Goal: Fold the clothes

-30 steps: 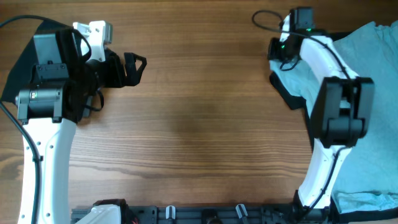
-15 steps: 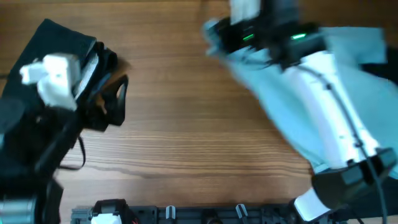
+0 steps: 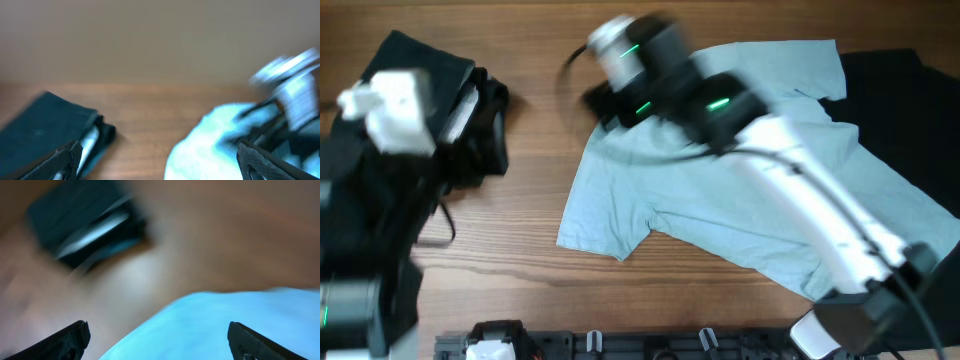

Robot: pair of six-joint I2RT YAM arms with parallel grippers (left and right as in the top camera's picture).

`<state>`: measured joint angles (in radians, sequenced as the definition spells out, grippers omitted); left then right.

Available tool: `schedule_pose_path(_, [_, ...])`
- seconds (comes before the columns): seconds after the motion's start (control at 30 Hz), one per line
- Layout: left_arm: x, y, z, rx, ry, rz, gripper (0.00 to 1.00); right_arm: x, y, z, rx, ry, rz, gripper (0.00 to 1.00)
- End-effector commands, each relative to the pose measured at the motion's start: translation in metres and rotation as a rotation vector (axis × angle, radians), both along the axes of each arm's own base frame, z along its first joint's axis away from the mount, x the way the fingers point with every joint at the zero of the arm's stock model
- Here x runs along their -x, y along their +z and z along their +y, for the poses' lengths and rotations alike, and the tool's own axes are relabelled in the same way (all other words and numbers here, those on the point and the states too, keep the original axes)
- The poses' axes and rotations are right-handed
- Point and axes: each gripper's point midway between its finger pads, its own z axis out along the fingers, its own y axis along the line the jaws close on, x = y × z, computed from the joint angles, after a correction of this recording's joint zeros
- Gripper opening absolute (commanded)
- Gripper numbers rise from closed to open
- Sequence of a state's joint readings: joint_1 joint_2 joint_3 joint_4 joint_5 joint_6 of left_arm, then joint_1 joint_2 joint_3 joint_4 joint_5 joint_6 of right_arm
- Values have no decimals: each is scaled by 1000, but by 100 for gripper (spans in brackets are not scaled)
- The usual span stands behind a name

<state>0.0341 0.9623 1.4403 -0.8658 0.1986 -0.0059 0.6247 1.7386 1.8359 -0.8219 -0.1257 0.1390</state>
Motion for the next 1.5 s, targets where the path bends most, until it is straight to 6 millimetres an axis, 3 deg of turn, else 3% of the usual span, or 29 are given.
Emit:
schedule_pose_path(0.0, [-56,-67,-40,94,-194,240,100,-34,51,-92,-198,-262,18,91])
schedule_pose_path(0.13, [-105,-145,-83,145,-327,444,100,-60,52,-183,-356,-452,125,89])
schedule_pose_path(0.27, [-151,-203,-120,186,-438,486,100,-67,45,-240,-356,-558,132,88])
schedule_pose_path(0.33, [-170,-237,-134,181,-459,505,100,-68,40,-256,-336,-593,133,88])
schedule_pose_path(0.47, [-193,-314,-145,124,-425,578,98,-66,30,-268,-259,-621,133,88])
schedule_pose_path(0.6, [-195,-374,-144,76,-381,664,86,-63,10,-273,-193,-627,179,88])
schedule_pose_path(0.7, [-192,-393,-143,73,-376,702,79,-62,-5,-275,-161,-628,218,88])
schedule_pose_path(0.87, [-181,-408,-148,68,-386,758,49,-66,-22,-275,-137,-621,262,87])
schedule_pose_path(1.0, [-166,-416,-158,45,-403,810,26,-67,-26,-275,-133,-623,268,87])
schedule_pose_path(1.07, [-163,-423,-148,-13,-348,838,5,-67,-27,-276,-130,-625,270,87])
schedule_pose_path(1.17, [-154,-430,-76,-72,16,960,4,-65,-31,-280,-104,-638,281,85])
schedule_pose_path(1.3, [-132,-407,21,-44,272,1055,4,-56,-39,-283,-34,-605,294,85])
schedule_pose_path(1.4, [-117,-390,73,35,384,1084,4,-54,-46,-296,28,-658,298,85])
schedule_pose_path(1.47, [-112,-381,91,89,416,1078,6,-55,-50,-302,54,-681,300,85])
